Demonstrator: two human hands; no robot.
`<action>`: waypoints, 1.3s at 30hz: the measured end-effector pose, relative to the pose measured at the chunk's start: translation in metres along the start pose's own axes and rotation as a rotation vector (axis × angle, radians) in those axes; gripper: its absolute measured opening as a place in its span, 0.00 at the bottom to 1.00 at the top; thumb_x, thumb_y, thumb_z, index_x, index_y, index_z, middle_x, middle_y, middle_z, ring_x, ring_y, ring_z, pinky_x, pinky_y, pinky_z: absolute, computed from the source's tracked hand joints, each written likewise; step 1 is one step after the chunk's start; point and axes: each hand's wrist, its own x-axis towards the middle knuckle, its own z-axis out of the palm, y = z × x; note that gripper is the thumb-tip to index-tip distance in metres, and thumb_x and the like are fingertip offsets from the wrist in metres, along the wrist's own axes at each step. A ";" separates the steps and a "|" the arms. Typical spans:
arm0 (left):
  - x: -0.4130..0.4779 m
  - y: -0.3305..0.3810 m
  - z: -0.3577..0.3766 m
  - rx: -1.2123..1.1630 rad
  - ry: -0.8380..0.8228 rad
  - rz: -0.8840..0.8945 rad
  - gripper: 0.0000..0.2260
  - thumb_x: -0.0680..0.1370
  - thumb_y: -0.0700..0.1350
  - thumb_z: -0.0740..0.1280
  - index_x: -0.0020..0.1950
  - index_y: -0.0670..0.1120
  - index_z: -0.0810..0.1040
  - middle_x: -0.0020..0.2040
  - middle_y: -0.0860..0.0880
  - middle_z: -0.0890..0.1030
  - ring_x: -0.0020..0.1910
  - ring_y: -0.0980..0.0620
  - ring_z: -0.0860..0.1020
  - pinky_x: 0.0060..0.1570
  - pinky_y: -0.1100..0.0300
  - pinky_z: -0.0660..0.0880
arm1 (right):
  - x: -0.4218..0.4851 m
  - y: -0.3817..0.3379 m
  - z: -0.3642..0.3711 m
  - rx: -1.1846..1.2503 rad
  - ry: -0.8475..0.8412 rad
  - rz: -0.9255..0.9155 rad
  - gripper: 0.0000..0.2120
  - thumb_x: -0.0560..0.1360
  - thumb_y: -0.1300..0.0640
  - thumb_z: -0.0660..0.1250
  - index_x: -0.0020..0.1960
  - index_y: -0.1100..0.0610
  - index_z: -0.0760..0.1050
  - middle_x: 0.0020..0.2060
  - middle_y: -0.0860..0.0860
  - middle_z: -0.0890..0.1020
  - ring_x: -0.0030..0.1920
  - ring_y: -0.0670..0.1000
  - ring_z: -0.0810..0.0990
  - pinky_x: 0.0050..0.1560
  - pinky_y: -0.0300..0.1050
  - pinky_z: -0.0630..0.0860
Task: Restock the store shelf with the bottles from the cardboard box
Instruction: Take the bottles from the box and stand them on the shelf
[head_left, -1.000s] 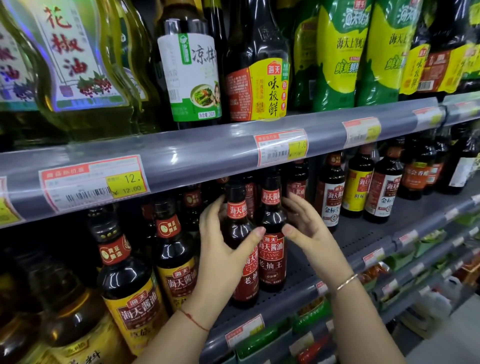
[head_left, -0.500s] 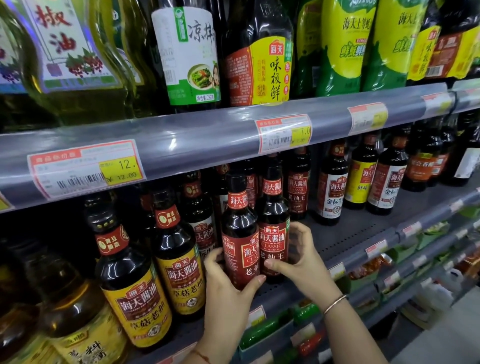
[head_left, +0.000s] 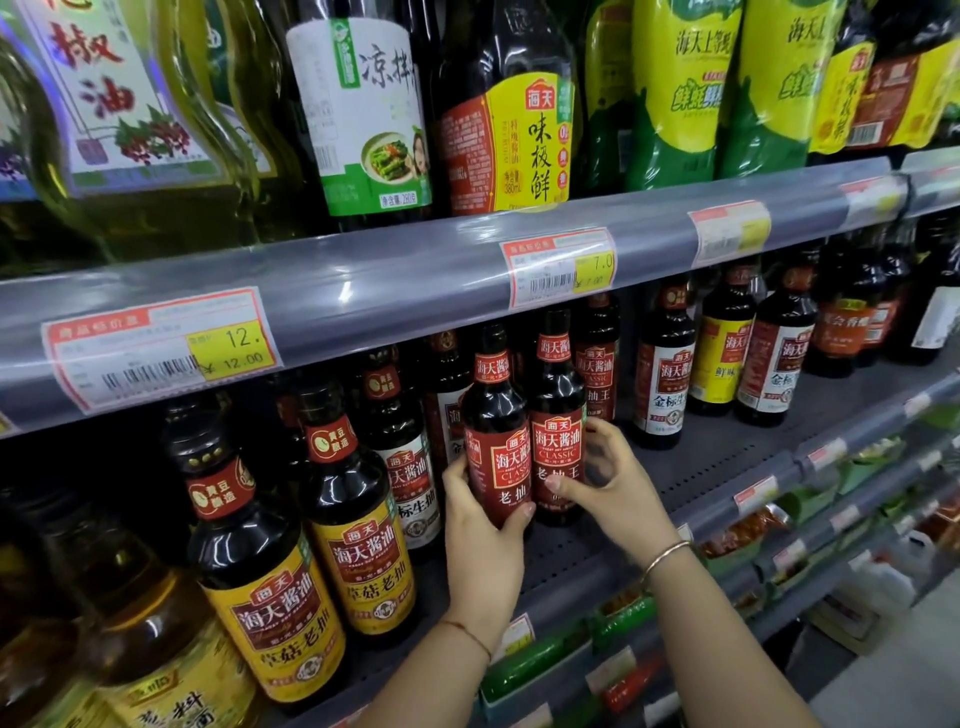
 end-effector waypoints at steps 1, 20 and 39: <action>0.004 0.000 0.003 0.009 0.008 0.002 0.33 0.71 0.38 0.74 0.66 0.57 0.59 0.62 0.53 0.75 0.59 0.55 0.75 0.56 0.61 0.72 | 0.004 0.001 -0.001 0.003 0.002 0.002 0.33 0.67 0.61 0.76 0.64 0.43 0.64 0.57 0.37 0.74 0.57 0.35 0.73 0.45 0.25 0.74; 0.053 -0.006 0.055 0.075 0.048 0.026 0.36 0.70 0.40 0.74 0.74 0.49 0.60 0.68 0.47 0.68 0.62 0.58 0.66 0.62 0.63 0.64 | 0.068 0.031 -0.037 -0.009 -0.009 0.039 0.37 0.68 0.59 0.75 0.71 0.46 0.61 0.63 0.46 0.73 0.61 0.48 0.74 0.57 0.44 0.73; 0.065 -0.004 0.061 -0.053 -0.026 -0.014 0.42 0.70 0.41 0.75 0.75 0.55 0.53 0.70 0.49 0.69 0.68 0.53 0.70 0.69 0.48 0.69 | 0.066 0.027 -0.043 -0.093 0.022 0.046 0.36 0.69 0.51 0.73 0.72 0.46 0.61 0.68 0.47 0.72 0.67 0.50 0.70 0.67 0.55 0.70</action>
